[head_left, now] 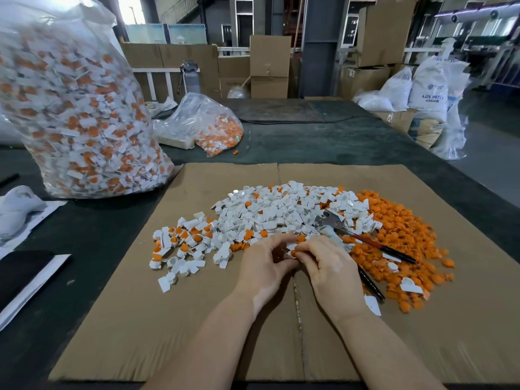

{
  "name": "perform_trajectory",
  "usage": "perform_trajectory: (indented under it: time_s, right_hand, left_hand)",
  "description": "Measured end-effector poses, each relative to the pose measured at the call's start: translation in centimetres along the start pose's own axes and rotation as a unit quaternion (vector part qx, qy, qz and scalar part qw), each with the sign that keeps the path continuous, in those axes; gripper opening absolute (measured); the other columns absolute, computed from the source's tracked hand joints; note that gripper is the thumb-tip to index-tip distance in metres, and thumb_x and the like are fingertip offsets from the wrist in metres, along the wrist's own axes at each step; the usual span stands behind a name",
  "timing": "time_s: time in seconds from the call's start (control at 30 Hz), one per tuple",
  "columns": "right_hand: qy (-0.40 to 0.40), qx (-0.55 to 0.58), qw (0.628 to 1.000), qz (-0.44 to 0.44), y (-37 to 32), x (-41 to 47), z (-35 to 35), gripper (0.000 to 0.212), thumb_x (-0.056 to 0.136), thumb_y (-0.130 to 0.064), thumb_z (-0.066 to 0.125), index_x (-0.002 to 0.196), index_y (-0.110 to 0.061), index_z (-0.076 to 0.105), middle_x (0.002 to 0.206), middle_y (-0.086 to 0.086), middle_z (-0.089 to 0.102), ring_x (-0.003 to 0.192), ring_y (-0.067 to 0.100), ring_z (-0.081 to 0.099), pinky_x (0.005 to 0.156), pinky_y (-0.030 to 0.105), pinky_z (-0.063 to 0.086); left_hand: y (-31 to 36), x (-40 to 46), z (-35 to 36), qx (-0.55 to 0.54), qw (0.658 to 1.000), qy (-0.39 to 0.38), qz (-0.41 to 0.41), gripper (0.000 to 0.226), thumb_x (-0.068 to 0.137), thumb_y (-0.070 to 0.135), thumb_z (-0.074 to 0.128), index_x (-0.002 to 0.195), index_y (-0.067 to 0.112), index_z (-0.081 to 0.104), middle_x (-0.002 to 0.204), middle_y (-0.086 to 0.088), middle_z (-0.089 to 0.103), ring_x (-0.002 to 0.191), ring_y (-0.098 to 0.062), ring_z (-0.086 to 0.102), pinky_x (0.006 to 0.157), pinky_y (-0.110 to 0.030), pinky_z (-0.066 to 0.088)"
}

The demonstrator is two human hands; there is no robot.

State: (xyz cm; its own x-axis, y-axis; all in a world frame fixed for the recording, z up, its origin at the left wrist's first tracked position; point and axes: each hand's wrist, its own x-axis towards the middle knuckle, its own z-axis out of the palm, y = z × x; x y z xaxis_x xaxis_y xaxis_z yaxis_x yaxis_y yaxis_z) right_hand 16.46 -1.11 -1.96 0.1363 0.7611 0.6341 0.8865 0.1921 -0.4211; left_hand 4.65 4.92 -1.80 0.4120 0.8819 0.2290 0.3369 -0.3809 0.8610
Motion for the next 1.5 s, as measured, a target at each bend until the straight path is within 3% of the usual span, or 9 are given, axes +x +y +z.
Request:
perform_trajectory:
  time_s: [0.2, 0.43, 0.87, 1.07, 1.27, 1.4, 1.5]
  right_hand:
    - [-0.012, -0.014, 1.000, -0.012, -0.03, -0.07, 0.02, 0.007, 0.076, -0.003, 0.074, 0.078, -0.008, 0.068, 0.078, 0.002, 0.064, 0.077, 0.018, 0.061, 0.073, 0.023, 0.047]
    - [-0.007, -0.048, 0.998, -0.043, -0.25, -0.26, 0.33, 0.013, 0.074, -0.001, 0.075, 0.073, -0.004, 0.063, 0.074, 0.006, 0.059, 0.072, 0.022, 0.058, 0.067, 0.027, 0.046]
    - [0.003, -0.059, 0.998, -0.036, -0.69, -0.32, 0.10, 0.021, 0.067, 0.003, 0.078, 0.065, -0.003, 0.058, 0.065, 0.008, 0.057, 0.063, 0.025, 0.057, 0.057, 0.031, 0.049]
    - [0.033, 0.006, 0.999, -0.002, -0.13, -0.17, -0.21, 0.007, 0.077, 0.000, 0.072, 0.076, -0.005, 0.067, 0.072, 0.003, 0.063, 0.072, 0.018, 0.059, 0.068, 0.024, 0.047]
    - [0.022, 0.011, 1.000, -0.005, -0.05, -0.27, -0.23, 0.011, 0.075, 0.003, 0.072, 0.079, -0.007, 0.067, 0.076, 0.001, 0.063, 0.077, 0.016, 0.058, 0.072, 0.026, 0.049]
    - [-0.002, 0.006, 1.000, -0.010, 0.00, -0.19, -0.14, 0.011, 0.074, 0.002, 0.073, 0.079, -0.007, 0.069, 0.078, 0.001, 0.063, 0.078, 0.014, 0.057, 0.077, 0.013, 0.039]
    - [-0.016, 0.018, 1.000, -0.007, -0.01, -0.07, -0.09, 0.011, 0.076, 0.003, 0.071, 0.079, -0.007, 0.069, 0.079, 0.001, 0.062, 0.080, 0.011, 0.055, 0.077, 0.012, 0.037]
  left_hand:
    - [-0.23, -0.07, 0.25, 0.076, 0.997, 0.010, 0.023, 0.034, 0.080, 0.008, 0.071, 0.111, 0.022, 0.068, 0.103, 0.011, 0.066, 0.095, 0.001, 0.054, 0.078, 0.004, 0.032]
    - [-0.15, -0.10, 0.32, 0.095, 0.995, 0.022, 0.005, 0.028, 0.078, 0.012, 0.073, 0.104, 0.022, 0.070, 0.087, 0.013, 0.060, 0.081, -0.002, 0.052, 0.068, 0.002, 0.034]
    - [-0.01, -0.10, 0.30, 0.083, 0.996, -0.005, -0.002, 0.029, 0.079, 0.012, 0.073, 0.105, 0.023, 0.070, 0.083, 0.013, 0.058, 0.074, 0.002, 0.052, 0.066, -0.002, 0.038]
    - [0.05, -0.15, 0.23, 0.022, 1.000, 0.018, -0.007, 0.030, 0.075, 0.013, 0.077, 0.103, 0.021, 0.071, 0.077, 0.016, 0.059, 0.071, 0.003, 0.052, 0.066, -0.004, 0.039]
    - [-0.13, -0.13, 0.08, 0.014, 1.000, 0.011, -0.004, 0.032, 0.077, 0.011, 0.076, 0.107, 0.020, 0.069, 0.081, 0.016, 0.059, 0.075, 0.004, 0.052, 0.069, -0.002, 0.038]
    - [-0.08, -0.17, 0.06, 0.022, 1.000, 0.004, 0.014, 0.030, 0.079, 0.009, 0.073, 0.106, 0.020, 0.070, 0.091, 0.010, 0.066, 0.081, 0.004, 0.056, 0.071, -0.001, 0.037]
    - [0.02, -0.19, 0.07, 0.032, 0.999, -0.007, 0.030, 0.028, 0.079, 0.010, 0.072, 0.105, 0.020, 0.070, 0.094, 0.010, 0.067, 0.087, -0.001, 0.058, 0.074, -0.001, 0.037]
